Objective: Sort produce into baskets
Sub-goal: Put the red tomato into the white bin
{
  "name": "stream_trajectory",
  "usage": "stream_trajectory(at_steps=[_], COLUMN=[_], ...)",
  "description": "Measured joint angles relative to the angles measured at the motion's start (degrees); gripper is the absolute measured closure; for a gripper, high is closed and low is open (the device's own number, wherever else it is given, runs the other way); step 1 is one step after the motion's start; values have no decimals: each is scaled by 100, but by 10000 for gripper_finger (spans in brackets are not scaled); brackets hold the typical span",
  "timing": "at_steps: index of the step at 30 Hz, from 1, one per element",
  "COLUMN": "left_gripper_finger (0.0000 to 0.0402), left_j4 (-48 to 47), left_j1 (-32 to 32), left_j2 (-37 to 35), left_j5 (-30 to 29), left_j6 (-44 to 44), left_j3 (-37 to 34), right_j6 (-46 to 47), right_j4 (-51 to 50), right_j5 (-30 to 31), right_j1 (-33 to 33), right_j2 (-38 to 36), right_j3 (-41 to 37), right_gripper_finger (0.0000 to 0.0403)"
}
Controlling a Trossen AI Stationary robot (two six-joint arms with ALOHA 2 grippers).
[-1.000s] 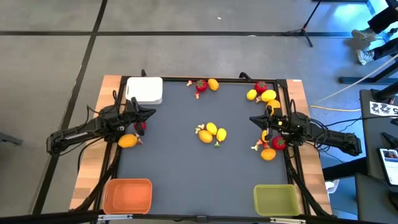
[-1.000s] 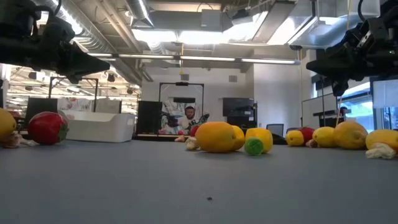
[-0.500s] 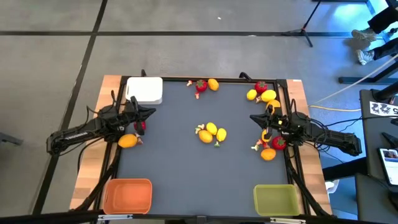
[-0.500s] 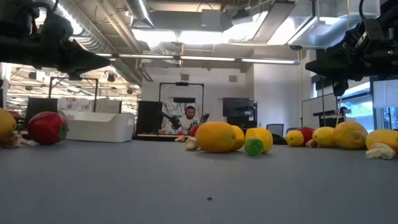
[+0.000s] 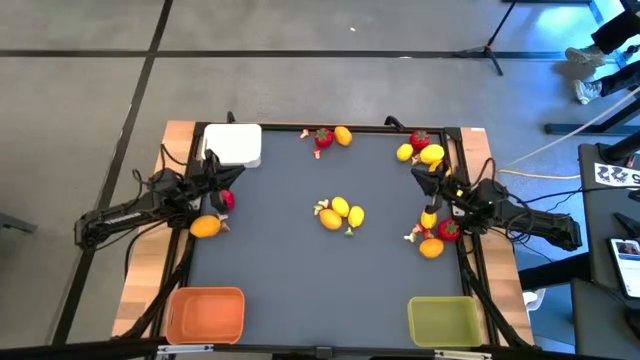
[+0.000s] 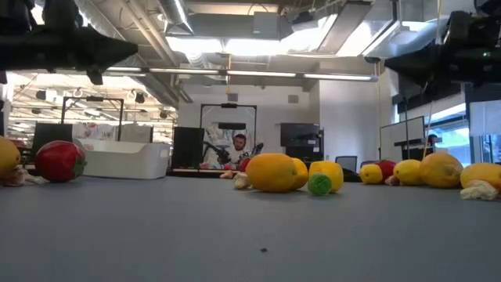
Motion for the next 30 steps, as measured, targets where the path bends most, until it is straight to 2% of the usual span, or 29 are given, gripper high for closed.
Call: stream_trajectory(at_steps=[5, 11, 16, 22, 25, 30], left_gripper_finger=[386, 386, 386, 386, 386, 386], left_j4=[308, 270, -753, -2042, -2092, -1695], left_j1=[0, -38, -186, -407, -521, -601], left_j2=[496, 1757, 2934, 4104, 4429, 4607], left_j5=[-219, -314, -314, -313, -310, -312], left_j6=[-174, -188, -181, -185, -185, -162], left_j3=[88, 808, 1822, 3086, 3398, 3440], right_j6=[-833, -1652, -2092, -2187, -2187, -2257], right_j4=[203, 490, 594, 817, 825, 947], right_j5=[170, 103, -142, -189, -190, -187], right_j1=[1, 0, 0, 1, 0, 0], right_j2=[128, 715, 1183, 1532, 1585, 1585], right_j3=[76, 273, 387, 391, 393, 396], right_gripper_finger=[397, 397, 397, 397, 397, 397])
